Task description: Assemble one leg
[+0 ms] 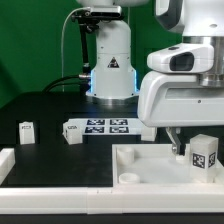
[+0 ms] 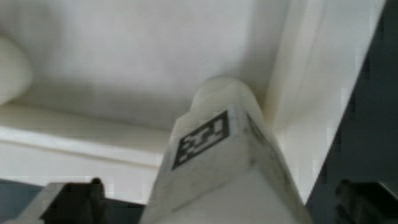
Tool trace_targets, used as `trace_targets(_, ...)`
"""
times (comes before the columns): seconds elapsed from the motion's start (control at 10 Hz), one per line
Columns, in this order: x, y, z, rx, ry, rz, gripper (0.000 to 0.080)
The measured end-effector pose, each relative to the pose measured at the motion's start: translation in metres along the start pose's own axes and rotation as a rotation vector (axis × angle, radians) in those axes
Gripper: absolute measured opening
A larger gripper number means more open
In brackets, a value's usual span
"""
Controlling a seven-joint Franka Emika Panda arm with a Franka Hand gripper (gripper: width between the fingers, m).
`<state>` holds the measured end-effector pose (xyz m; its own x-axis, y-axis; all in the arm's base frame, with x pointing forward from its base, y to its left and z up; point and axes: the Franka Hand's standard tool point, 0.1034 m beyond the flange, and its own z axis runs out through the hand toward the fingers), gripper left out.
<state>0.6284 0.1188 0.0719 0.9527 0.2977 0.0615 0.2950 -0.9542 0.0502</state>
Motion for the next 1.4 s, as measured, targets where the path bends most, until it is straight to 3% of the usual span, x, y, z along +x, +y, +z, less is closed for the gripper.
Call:
trace_targets(0.3,-0.003,0.001,0.0,-0.004,-0.018,-0.275,0.0649)
trace_targets(0.6,-0.003,0.002,0.002,-0.019,-0.017,-0.314,0.0649)
trace_targets(0.8,-0.003,0.003,0.002,-0.019,-0.018,-0.314,0.0377)
trace_targets(0.9,-0.003,0.003,0.002,-0.018,-0.019,-0.313,0.0294)
trace_targets(1.1,-0.003,0.002,0.003,-0.017,-0.018,-0.253,0.0294)
trace_targets(1.4,-0.002,-0.008,0.003,-0.034,-0.004,0.278,0.0294)
